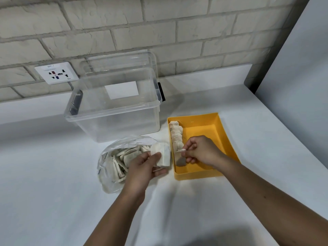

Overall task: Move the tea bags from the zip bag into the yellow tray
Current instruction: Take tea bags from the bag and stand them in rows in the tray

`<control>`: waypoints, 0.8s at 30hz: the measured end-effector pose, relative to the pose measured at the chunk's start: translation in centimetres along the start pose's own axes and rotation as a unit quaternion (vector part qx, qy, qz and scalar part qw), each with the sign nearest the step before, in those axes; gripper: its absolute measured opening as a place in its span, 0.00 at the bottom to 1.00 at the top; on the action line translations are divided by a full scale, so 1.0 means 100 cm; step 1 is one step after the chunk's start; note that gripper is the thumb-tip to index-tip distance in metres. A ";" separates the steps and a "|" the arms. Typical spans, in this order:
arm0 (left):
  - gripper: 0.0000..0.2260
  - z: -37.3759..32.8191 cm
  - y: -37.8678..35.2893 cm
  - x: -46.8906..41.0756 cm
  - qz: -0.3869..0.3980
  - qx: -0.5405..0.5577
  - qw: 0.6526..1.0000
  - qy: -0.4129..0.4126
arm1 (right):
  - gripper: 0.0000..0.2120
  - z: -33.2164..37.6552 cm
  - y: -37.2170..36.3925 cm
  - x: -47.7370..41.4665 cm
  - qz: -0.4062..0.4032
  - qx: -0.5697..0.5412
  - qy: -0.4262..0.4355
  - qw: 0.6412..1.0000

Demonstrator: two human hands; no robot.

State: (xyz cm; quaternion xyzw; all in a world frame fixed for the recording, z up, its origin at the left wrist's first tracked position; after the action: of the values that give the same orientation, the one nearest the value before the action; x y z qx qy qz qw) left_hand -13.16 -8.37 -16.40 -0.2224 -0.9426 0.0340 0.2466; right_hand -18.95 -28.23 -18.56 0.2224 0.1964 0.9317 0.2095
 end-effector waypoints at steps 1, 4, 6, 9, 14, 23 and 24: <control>0.05 0.004 -0.003 0.001 0.007 -0.004 1.000 0.005 | 0.07 0.001 -0.001 -0.002 -0.014 0.011 0.003 1.000; 0.05 0.013 -0.009 0.001 0.009 0.001 1.000 0.019 | 0.07 0.005 -0.001 -0.006 -0.059 0.043 0.022 0.997; 0.05 0.014 -0.011 0.000 0.005 0.008 1.000 0.022 | 0.07 0.008 -0.003 -0.007 -0.068 0.043 0.031 0.996; 0.05 0.016 -0.012 0.001 0.004 0.009 1.000 0.022 | 0.09 0.007 -0.004 -0.006 -0.055 0.045 0.027 0.997; 0.09 0.018 -0.010 0.002 0.001 0.022 1.000 0.015 | 0.10 0.017 0.019 0.008 -0.141 0.016 0.068 0.988; 0.09 0.006 -0.012 0.004 0.019 0.016 0.999 -0.022 | 0.08 0.043 -0.011 0.043 -0.085 -0.120 0.097 0.984; 0.09 0.006 -0.011 0.004 0.019 0.017 0.999 -0.019 | 0.07 0.042 -0.009 0.044 -0.095 -0.132 0.098 0.982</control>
State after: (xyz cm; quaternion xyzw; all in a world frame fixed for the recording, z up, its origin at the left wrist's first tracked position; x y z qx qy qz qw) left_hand -14.22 -9.15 -16.58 -0.2357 -0.9421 0.0588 0.2312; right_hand -20.16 -24.24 -14.08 0.0811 0.1110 0.9426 0.3044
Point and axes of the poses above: each hand's wrist, its own x-axis away from the middle knuckle, its own y-axis out of the back of the hand, z = x × y, the point moved 5 cm from there along -x, towards the middle knuckle, and after that the axes turned 1 degree about -z, right-handed, at the moved point
